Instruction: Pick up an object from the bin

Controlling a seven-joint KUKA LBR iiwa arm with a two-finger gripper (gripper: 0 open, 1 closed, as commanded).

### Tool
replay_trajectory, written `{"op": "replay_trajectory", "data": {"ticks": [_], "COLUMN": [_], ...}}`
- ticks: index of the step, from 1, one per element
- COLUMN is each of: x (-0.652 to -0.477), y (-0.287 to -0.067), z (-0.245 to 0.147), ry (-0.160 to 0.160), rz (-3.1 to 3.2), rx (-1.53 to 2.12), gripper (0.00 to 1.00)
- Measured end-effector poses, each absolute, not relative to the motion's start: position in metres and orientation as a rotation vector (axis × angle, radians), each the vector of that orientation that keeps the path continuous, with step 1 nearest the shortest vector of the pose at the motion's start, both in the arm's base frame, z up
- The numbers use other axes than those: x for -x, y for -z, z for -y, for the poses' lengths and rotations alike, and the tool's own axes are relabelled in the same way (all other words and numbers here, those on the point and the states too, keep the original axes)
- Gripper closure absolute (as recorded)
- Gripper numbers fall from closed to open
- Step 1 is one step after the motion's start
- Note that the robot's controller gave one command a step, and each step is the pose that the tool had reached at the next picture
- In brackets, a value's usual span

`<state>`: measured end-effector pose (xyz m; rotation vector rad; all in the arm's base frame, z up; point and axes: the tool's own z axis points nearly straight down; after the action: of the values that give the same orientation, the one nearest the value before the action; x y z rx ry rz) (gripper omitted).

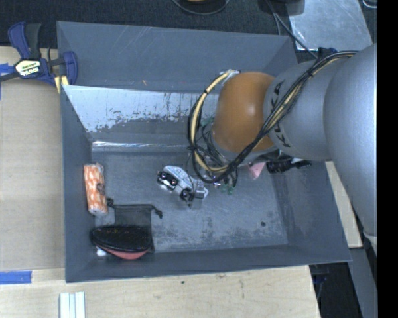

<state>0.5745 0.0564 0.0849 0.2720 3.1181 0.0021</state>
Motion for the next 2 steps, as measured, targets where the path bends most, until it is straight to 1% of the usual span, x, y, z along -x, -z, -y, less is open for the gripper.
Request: {"op": "replay_trajectory", "data": {"ticks": [1,2], "x": [-0.5594,-0.5592], "y": [-0.0762,-0.0761], "z": [-0.0948,-0.0951], "ry": [0.011,0.011], "rz": [-3.001,-3.003], "rx": [0.826,0.822], "gripper": [1.00,1.00]}}
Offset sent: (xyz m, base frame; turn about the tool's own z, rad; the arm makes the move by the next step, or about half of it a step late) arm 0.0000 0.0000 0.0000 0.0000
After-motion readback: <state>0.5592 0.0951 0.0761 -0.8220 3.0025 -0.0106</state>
